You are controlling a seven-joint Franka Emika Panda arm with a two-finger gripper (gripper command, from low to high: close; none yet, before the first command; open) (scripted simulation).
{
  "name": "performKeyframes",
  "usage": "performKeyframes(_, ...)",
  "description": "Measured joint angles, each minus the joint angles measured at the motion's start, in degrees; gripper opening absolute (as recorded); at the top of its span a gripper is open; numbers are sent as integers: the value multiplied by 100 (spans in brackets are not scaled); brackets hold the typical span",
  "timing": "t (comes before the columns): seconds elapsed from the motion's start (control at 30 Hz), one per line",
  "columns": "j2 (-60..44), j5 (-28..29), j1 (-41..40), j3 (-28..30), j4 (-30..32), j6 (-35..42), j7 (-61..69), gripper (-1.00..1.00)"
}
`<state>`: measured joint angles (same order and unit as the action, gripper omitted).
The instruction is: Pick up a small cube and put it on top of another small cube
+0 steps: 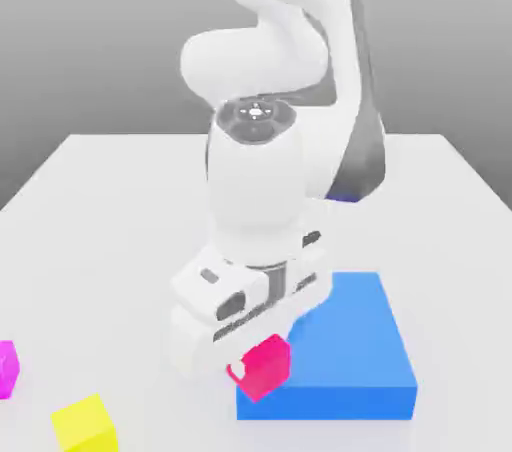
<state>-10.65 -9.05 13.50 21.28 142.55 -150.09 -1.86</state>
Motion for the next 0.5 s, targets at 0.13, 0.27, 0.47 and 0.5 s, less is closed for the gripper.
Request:
performKeyframes(0.13,-102,-202,-574,611,-283,212,-366,-100)
performKeyframes(0.27,-333,-532,-1202,1178,-622,365,-665,-100)
performKeyframes(0.47,-1308,-1528,-2148,922,-1094,7,-390,100)
performKeyframes(0.5,-1308,-1528,-2148,922,-1094,7,-390,100)
